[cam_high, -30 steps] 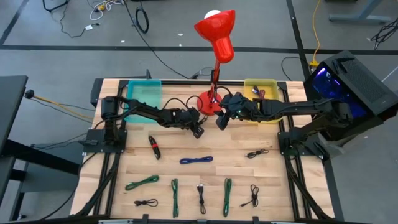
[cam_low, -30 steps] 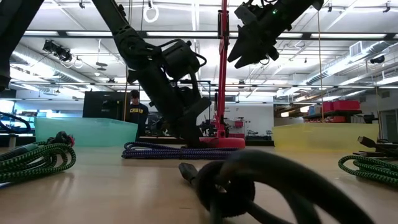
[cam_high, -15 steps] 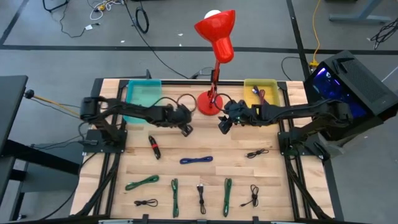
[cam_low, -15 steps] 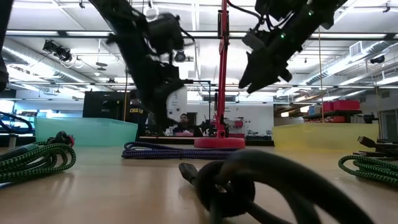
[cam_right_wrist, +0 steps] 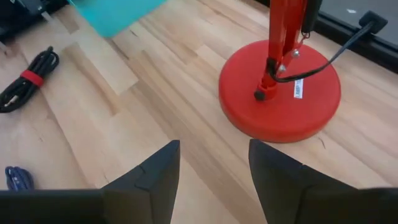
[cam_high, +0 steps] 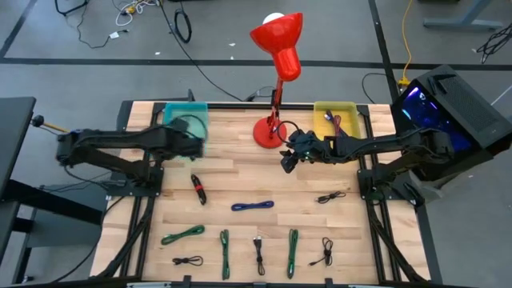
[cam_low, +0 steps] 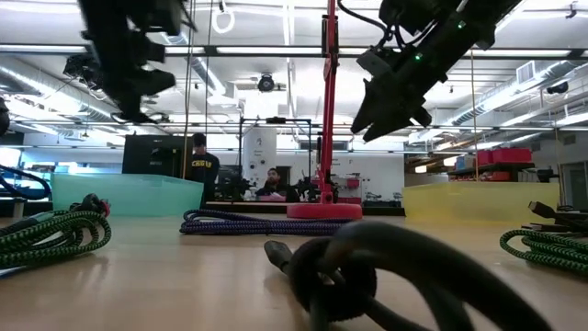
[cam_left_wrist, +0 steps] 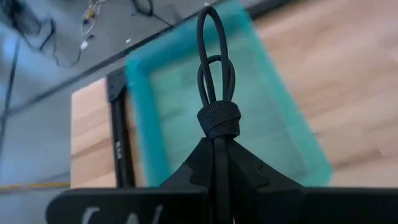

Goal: Pick & Place USB Port
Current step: Put the black USB cable into the green bin

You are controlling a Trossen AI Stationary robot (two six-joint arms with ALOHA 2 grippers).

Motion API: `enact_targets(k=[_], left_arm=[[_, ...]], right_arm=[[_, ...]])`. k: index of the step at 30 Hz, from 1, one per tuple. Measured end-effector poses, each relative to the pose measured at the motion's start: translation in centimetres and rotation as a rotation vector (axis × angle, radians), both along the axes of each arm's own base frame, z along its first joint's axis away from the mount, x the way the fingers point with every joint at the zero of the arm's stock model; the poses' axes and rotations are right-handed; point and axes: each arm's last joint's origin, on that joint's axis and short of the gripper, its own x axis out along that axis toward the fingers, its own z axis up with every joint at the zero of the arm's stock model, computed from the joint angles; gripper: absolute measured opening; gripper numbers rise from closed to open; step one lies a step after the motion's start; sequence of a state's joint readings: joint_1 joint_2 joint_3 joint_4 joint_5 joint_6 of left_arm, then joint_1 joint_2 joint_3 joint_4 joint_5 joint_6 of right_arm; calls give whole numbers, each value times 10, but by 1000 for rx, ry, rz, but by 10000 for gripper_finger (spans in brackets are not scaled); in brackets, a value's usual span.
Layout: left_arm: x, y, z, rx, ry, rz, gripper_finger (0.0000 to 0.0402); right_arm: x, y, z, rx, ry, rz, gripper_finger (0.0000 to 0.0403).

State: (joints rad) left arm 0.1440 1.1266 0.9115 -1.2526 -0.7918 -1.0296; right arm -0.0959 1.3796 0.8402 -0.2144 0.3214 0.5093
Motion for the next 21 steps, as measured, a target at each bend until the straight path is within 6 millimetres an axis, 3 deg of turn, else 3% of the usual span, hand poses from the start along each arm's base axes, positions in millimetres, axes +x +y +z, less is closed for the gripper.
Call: enact_targets(k=[4,9,17,21], left_arm=[[-24,8,-4,10,-144,81,24],[-40,19,-17,-10,-231,146,24],[-42,38,-31,-37,-296,195,25],[-40,42,-28,-10,-300,160,82]], right_arm=[[3,2,3,-7,-34,12,191],[6,9,6,-19,-81,43,191],[10,23,10,-21,-124,93,191],[10,26,10,-22,-127,104,191]])
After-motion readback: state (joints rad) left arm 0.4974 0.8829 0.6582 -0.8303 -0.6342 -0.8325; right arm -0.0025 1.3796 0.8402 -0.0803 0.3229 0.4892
